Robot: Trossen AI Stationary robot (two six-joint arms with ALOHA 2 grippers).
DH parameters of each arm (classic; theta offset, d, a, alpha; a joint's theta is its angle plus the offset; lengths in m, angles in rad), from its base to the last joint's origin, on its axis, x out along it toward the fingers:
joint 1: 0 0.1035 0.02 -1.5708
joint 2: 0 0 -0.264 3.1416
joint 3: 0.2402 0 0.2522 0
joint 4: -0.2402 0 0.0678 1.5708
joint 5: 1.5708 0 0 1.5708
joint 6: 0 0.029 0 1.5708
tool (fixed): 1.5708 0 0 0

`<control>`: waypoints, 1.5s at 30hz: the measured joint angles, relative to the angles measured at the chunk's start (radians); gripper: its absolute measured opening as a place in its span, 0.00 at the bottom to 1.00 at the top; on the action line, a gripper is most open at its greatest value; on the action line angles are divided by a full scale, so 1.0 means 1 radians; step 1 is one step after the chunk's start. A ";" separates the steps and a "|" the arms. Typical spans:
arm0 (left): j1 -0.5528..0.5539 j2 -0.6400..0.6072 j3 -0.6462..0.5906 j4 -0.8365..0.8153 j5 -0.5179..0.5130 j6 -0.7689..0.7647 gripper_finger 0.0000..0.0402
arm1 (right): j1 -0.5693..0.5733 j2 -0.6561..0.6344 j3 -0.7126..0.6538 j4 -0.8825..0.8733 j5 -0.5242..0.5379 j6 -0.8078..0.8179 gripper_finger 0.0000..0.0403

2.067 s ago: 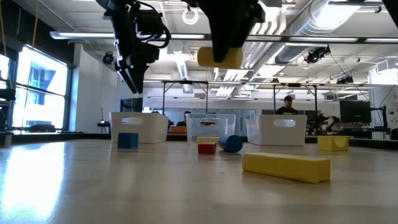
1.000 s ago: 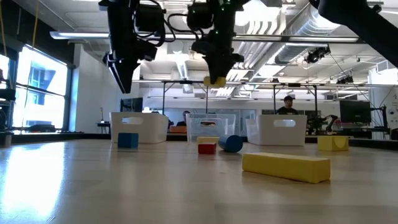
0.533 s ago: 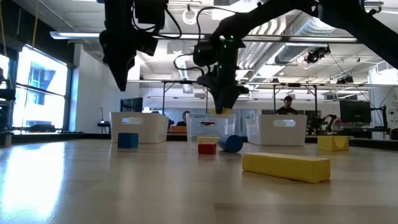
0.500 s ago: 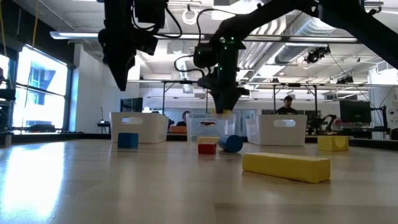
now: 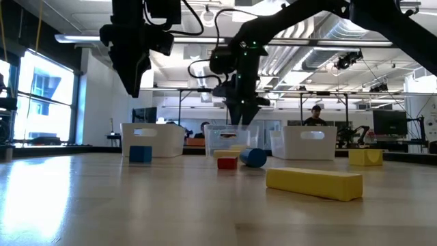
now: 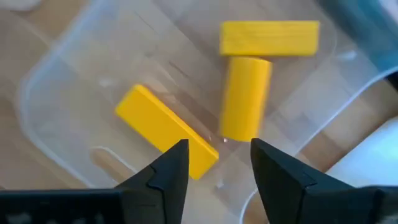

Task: Sort & place blocks by color
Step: Put the blue block into the right white bin

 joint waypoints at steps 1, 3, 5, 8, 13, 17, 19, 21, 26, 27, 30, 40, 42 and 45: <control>0.000 0.000 0.000 0.000 0.000 0.000 0.53 | 0.005 0.000 0.012 -0.003 0.011 -0.004 0.39; 0.000 0.000 0.000 0.000 -0.001 0.000 0.53 | 0.016 0.000 0.039 -0.030 0.020 -0.014 0.38; 0.000 0.000 0.000 0.000 -0.001 0.000 0.53 | 0.030 0.000 0.075 -0.073 0.025 -0.016 0.37; 0.000 0.000 0.000 0.000 -0.004 0.000 0.53 | 0.061 0.000 0.125 -0.147 0.030 -0.021 0.35; 0.000 0.000 0.000 0.000 -0.019 0.000 0.53 | 0.131 -0.001 0.168 -0.231 0.073 -0.024 0.35; 0.000 0.000 0.000 -0.002 -0.059 0.000 0.53 | 0.192 -0.001 0.170 -0.297 0.105 -0.016 0.35; -0.001 0.000 0.000 -0.004 -0.063 0.000 0.53 | 0.223 -0.001 0.170 -0.333 0.139 -0.012 0.35; -0.001 0.000 0.000 -0.005 -0.061 0.000 0.53 | 0.253 -0.001 0.170 -0.366 0.171 0.010 0.35; 0.000 -0.001 0.000 -0.004 -0.061 0.002 0.53 | 0.322 -0.001 0.170 -0.448 0.252 0.055 0.35; 0.000 -0.001 0.000 -0.004 -0.061 0.002 0.53 | 0.333 -0.001 0.170 -0.460 0.266 0.058 0.35; 0.000 -0.001 0.000 -0.001 -0.063 0.003 0.53 | 0.364 -0.001 0.170 -0.480 0.297 0.059 0.35; -0.013 -0.001 0.000 -0.048 -0.059 0.001 0.53 | 0.410 -0.001 0.169 -0.481 0.326 0.084 0.35; -0.019 -0.001 0.000 -0.063 -0.060 0.000 0.53 | 0.421 -0.001 0.169 -0.480 0.328 0.084 0.35; -0.030 -0.001 0.000 -0.067 -0.060 0.000 0.53 | 0.443 -0.001 0.169 -0.480 0.330 0.089 0.35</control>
